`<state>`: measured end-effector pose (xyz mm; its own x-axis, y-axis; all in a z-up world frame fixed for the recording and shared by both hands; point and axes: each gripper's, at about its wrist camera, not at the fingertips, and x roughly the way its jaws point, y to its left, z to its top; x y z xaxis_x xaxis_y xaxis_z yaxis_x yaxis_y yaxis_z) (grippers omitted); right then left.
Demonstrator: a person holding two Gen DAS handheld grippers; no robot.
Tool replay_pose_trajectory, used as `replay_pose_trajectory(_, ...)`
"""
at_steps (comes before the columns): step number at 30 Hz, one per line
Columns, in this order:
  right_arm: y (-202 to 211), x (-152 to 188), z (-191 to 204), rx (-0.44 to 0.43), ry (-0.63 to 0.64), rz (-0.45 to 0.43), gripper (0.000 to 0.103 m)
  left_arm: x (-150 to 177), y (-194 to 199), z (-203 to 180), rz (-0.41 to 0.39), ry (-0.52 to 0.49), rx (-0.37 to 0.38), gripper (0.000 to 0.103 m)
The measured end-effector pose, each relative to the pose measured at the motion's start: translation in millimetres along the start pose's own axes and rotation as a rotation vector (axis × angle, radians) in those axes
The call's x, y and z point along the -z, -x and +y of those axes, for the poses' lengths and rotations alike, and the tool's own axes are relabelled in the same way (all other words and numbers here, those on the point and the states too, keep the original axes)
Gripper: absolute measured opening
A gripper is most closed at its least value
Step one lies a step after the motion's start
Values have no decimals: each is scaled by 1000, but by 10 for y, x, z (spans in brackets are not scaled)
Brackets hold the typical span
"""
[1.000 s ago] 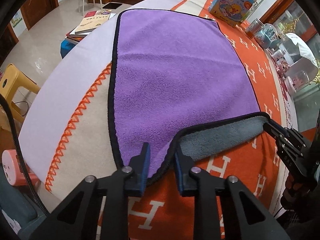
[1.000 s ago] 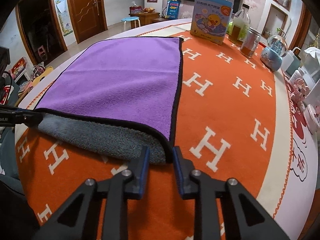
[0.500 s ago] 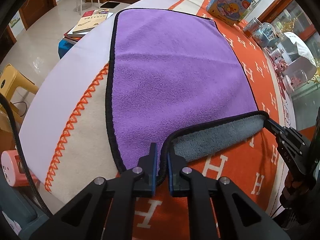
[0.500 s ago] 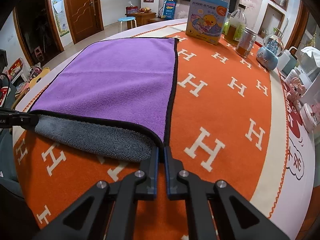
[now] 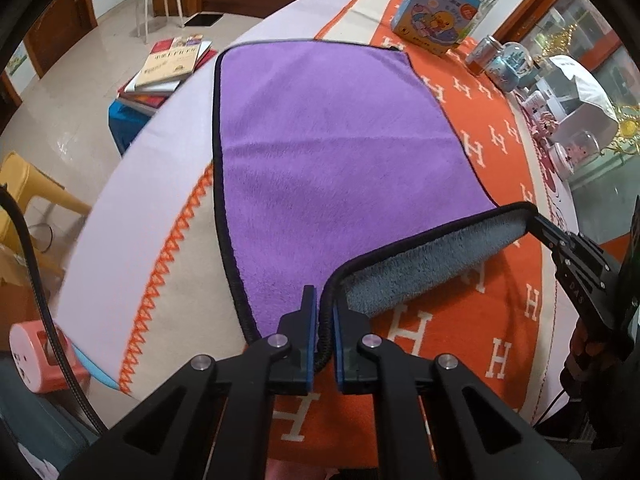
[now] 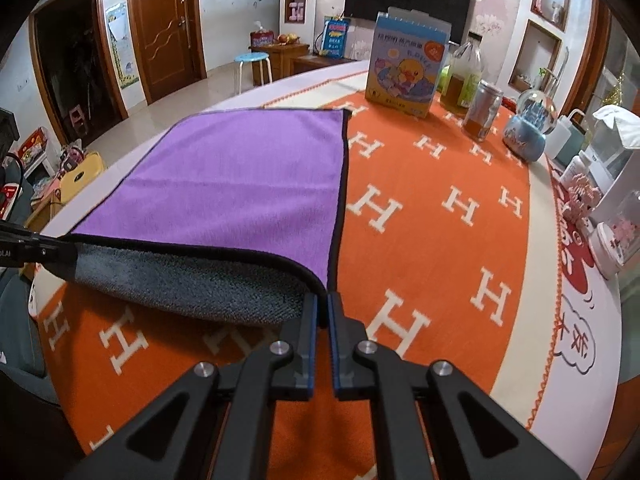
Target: Fold towel
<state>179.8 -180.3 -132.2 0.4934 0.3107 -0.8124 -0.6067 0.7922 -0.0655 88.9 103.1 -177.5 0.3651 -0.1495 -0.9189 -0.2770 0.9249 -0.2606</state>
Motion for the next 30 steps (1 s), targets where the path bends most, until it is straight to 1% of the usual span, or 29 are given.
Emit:
replay_pose_trajectory(3,96,-117,-9,5,-4,-31,5,-97,131,-29,-13,-21,-9,5)
replay_pose_trajectory(7,180,-303,-27,16,-6,-65,5,-278,351,-62,-51,-59,-14,4)
replay_pose_trajectory(13,275,-630,-54,36,5,-148,5,-661,665,-39,-139,-116,-17,4)
replay_pose_trajectory(18,250,-892,-59,53,19,-208,5,-1054,838,-10,-222,-183,-42,4)
replay_pose_trajectory(25,102,-1279,-119,81,-2,-301,5,-1519,855,31,-352,-231,-92,4)
replay_pose_trajectory(27,29,-1380,-138,95,-13,-327,5,-1659,797,47,-396,-230,-119,4)
replay_pose_trajectory(30,-138,-1529,-170,114,-25,-364,5,-1828,649,72,-437,-223,-160,4)
